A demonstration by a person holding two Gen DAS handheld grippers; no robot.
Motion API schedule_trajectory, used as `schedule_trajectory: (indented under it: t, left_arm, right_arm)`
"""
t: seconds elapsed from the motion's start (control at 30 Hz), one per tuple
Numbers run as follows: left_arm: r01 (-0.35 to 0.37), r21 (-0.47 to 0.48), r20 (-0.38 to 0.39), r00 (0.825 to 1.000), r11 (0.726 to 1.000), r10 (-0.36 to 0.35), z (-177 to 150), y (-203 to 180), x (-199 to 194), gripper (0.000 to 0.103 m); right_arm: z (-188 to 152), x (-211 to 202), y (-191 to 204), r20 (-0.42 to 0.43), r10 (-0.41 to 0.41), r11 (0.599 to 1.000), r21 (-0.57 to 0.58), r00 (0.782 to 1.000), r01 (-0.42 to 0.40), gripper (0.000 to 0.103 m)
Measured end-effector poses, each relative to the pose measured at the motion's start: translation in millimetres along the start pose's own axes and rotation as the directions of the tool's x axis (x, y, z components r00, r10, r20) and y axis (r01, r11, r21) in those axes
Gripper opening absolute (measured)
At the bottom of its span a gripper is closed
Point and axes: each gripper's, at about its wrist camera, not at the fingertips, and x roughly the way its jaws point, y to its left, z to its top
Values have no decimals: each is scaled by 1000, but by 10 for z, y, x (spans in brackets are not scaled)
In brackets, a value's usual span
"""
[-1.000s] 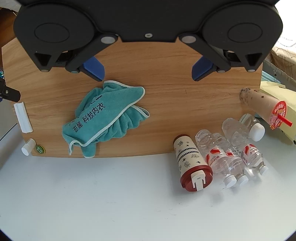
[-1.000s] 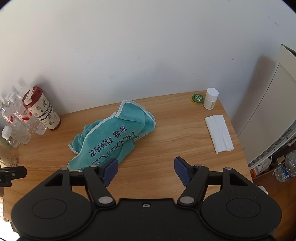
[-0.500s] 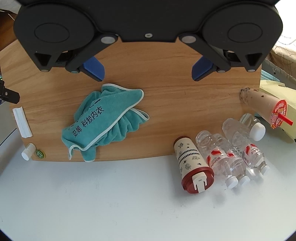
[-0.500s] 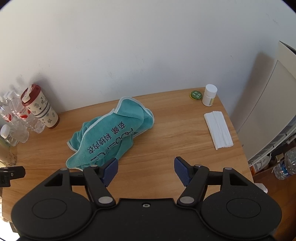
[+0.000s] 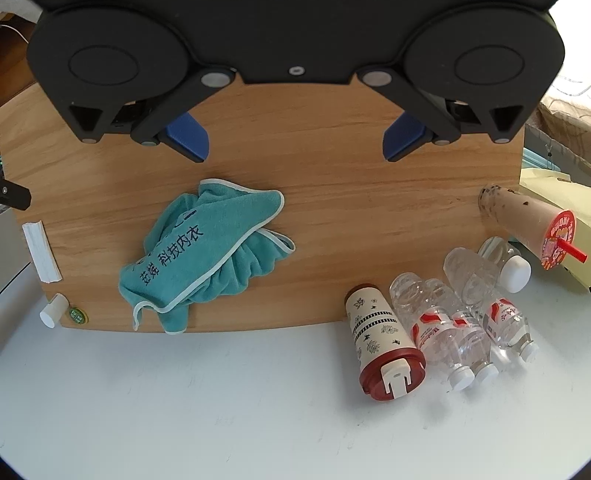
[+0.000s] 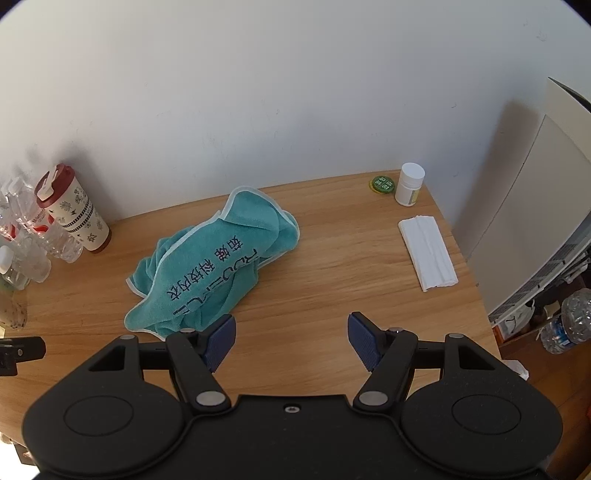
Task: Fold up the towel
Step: 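Move both tools toward the crumpled teal towel, then grasp a towel corner with the left tool while the right tool grasps another corner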
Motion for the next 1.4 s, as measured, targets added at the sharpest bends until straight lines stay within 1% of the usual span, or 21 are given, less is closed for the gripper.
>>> schedule_trajectory:
  t: [0.1,0.17,0.27,0.37,0.4,0.47,0.57,0.63,0.7,0.83,0.9,1.07,1.17,1.23,1.27,1.3,1.4]
  left_arm:
    - [14,5,8,1000,1000,-15,-5,4,60,103]
    - [57,8,35,998,998,-57,-8,32,180,102]
    - [93,17,60,994,996,-94,8,47,382,103]
    - [87,35,65,994,996,-89,54,28,605,103]
    - [94,43,78,992,995,-97,73,27,688,103]
    - [104,54,103,989,993,-109,97,22,799,102]
    - [80,78,131,987,994,-90,134,-9,958,103]
    - [79,114,149,984,990,-96,150,-37,1090,103]
    - [89,132,138,985,987,-108,161,-43,1188,102]
    - [126,159,114,983,979,-145,158,-34,1437,102]
    - [129,171,97,984,977,-147,156,-37,1548,102]
    - [158,175,67,983,972,-172,164,-40,1690,102]
    - [160,182,58,983,970,-173,197,-70,1748,101]
    - [153,189,63,984,970,-167,224,-105,1770,99]
    - [151,193,61,984,970,-165,240,-128,1787,96]
    - [150,195,60,985,969,-165,249,-136,1795,92]
    - [157,205,46,984,966,-170,280,-193,1833,85]
  right_arm:
    - [31,43,-17,16,4,1000,-5,1000,-4,72]
    - [87,118,-38,50,20,1000,-11,999,-20,72]
    - [202,248,-37,90,34,999,-28,995,-31,72]
    - [329,392,0,139,57,996,-74,989,-47,72]
    - [375,442,20,146,59,995,-91,987,-46,72]
    - [451,538,39,140,65,993,-106,988,-51,72]
    - [572,707,81,125,98,991,-106,987,-85,72]
    - [638,816,117,112,112,988,-119,987,-99,72]
    - [691,914,135,99,111,988,-116,989,-99,72]
    - [783,1063,146,76,136,988,-83,988,-130,72]
    - [870,1190,164,44,148,988,-52,988,-145,72]
    - [976,1329,207,13,166,986,-30,986,-166,72]
    - [1024,1382,215,7,168,986,-25,986,-168,71]
    - [1070,1433,232,-12,175,985,-10,985,-175,69]
    - [1085,1448,233,-20,184,983,-3,983,-184,63]
    - [1098,1461,243,-24,196,981,2,980,-196,62]
    - [1134,1510,288,-37,176,984,-8,984,-177,60]
